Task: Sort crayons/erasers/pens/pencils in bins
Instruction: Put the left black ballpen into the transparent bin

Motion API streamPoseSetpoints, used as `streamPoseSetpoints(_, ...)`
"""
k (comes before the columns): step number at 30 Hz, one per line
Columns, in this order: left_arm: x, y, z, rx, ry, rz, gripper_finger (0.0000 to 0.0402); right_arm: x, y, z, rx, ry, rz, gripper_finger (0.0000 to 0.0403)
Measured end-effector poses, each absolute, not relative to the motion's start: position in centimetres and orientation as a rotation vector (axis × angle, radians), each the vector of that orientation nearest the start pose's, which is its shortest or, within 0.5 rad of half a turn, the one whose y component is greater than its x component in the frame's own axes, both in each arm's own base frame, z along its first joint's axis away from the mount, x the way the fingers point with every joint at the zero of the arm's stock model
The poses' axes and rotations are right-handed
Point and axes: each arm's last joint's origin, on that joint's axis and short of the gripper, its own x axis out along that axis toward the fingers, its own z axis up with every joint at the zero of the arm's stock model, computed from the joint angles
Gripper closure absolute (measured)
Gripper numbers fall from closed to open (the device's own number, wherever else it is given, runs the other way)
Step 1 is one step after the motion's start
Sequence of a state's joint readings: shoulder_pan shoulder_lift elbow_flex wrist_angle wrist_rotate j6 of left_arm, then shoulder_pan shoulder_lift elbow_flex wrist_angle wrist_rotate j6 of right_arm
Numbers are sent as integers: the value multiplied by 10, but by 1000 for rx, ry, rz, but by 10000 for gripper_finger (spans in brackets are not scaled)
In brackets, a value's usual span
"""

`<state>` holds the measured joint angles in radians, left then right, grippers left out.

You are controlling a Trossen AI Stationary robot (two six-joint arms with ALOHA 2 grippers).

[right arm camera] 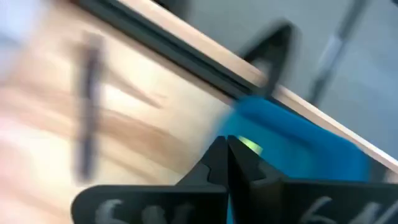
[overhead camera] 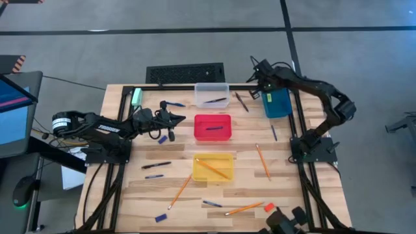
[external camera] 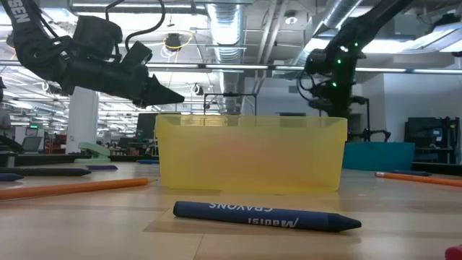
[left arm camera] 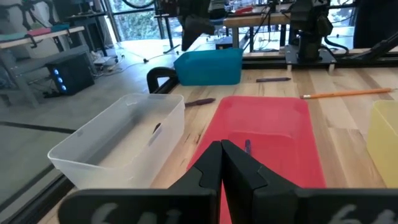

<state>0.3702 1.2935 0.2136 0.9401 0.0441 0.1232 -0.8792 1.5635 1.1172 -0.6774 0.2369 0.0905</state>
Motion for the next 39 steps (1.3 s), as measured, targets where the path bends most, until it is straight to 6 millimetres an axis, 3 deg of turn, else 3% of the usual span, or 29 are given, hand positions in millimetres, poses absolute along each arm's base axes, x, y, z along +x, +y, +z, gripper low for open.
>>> streamPoseSetpoints(5,198,76,156,91,158,321,401,199,-246,220,436,1062,-992,398)
streamPoseSetpoints(15,198,76,155,61,160,324,401,190,-271,191,498,1100,-1033,399)
streamPoseSetpoints(20,198,76,155,54,159,325,401,185,-279,193,490,1059,-1058,394)
streamPoseSetpoints(24,198,76,155,54,159,325,401,183,-281,207,457,981,-1079,389)
streamPoseSetpoints(31,198,76,155,42,160,326,401,184,-257,240,323,853,-1039,400)
streamPoseSetpoints(39,198,75,155,32,157,308,401,187,-206,234,168,592,-866,400)
